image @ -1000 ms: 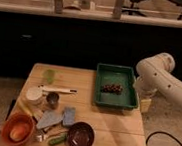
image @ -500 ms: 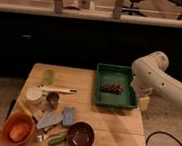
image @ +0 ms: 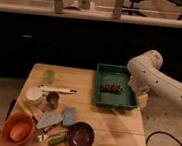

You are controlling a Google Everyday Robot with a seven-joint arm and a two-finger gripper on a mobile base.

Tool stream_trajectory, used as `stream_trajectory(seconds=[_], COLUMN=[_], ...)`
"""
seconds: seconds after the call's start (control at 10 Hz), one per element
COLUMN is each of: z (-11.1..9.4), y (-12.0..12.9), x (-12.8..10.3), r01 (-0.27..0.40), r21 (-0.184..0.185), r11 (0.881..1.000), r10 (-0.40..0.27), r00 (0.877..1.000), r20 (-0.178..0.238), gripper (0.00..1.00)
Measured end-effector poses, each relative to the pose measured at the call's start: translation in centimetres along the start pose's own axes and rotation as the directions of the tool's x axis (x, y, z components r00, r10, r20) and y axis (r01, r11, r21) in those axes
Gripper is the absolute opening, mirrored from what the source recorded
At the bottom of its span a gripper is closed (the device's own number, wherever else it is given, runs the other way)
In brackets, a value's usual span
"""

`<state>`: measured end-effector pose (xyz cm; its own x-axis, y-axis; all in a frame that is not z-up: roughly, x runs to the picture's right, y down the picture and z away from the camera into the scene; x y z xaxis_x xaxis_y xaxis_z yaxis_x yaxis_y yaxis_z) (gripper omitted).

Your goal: Place grapes in table surface

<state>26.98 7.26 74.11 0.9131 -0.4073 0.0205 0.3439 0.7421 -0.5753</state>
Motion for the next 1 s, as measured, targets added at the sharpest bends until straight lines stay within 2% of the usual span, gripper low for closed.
stream_trajectory(seconds=[0.5, 1.0], z=[0.7, 1.4], y=[-1.5, -3.4], x=[-0.2, -0.3], r01=[0.080, 0.165], r21=[-0.006, -0.007], r11=[0.997, 0.986], r10=[-0.080, -0.165], r00=[0.996, 0.984], r20=[-0.030, -0.061], gripper=[0.80, 0.80])
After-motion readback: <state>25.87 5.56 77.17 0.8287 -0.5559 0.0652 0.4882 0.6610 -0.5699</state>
